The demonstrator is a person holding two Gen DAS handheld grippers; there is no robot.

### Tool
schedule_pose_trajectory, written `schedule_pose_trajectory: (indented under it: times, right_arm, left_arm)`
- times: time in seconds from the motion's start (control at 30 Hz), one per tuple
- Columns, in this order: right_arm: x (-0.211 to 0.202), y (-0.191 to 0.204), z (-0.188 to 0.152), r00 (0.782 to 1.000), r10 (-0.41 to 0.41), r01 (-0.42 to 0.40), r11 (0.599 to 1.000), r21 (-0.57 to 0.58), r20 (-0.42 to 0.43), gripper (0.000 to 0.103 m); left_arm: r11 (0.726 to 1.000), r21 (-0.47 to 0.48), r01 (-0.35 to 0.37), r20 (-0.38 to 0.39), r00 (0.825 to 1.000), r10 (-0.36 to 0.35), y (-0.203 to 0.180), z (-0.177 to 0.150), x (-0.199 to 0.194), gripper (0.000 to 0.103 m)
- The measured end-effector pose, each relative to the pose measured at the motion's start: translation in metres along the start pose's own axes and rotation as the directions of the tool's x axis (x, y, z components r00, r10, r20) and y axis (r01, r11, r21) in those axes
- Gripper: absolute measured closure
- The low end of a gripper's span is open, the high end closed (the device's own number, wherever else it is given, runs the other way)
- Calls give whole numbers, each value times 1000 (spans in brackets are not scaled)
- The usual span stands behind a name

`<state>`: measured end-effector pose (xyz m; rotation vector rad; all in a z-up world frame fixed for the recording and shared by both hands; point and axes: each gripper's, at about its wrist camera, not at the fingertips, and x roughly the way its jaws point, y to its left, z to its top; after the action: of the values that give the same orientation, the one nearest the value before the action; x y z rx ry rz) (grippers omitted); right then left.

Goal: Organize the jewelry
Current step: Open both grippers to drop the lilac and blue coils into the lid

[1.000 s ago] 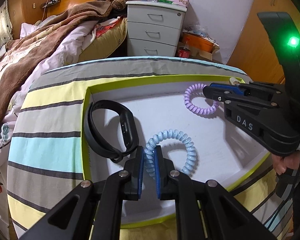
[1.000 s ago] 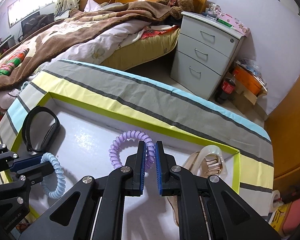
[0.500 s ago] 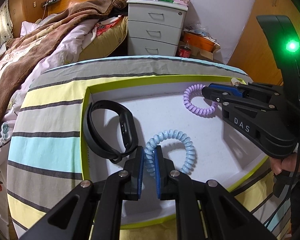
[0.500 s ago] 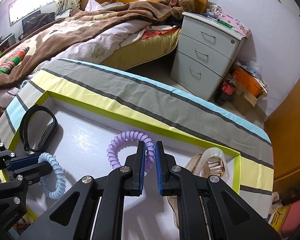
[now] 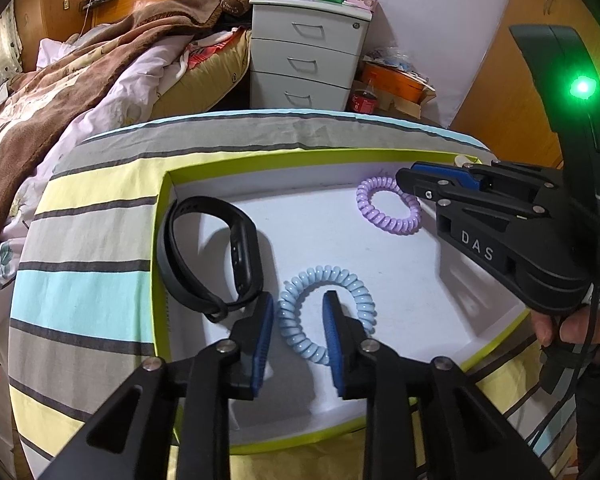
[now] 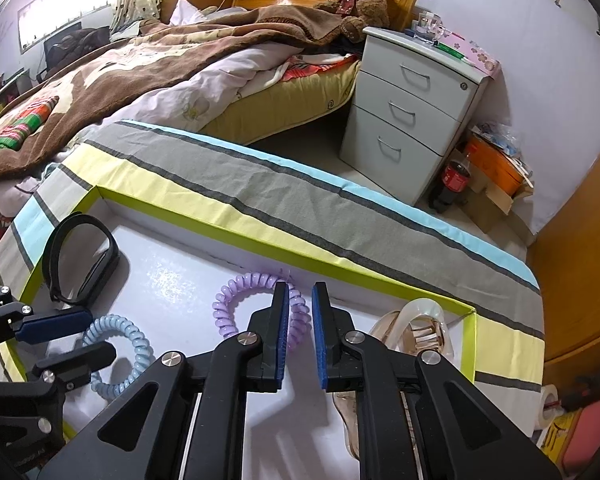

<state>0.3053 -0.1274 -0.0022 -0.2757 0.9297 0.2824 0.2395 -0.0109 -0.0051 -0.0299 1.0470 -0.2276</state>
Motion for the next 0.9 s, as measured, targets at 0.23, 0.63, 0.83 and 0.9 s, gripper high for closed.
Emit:
schedule_pose_trajectory:
  times: [0.23,0.63,0.83,0.9]
  right_arm:
    - [-15,-4,-2,999,12,-13,1000,26,32,86]
    - [-63,-5,-18,995,20,-26,998,57,98,85]
    - [-88,-7,-32,991,28,-38,996,79,128,85]
    - [-96,-7,-40,990,31,-44,995,87,136,85]
  left_arm:
    - [1000,-2,5,26,1000,-5,-4,-1,-13,56]
    - [1000,-20,17,99,995,-15,-1,-10,-56,44]
    - [999,-34,23,132,991,-19,2,-22,-77,40]
    - [999,-41,30,141,990,-24,4,-27,-84,38]
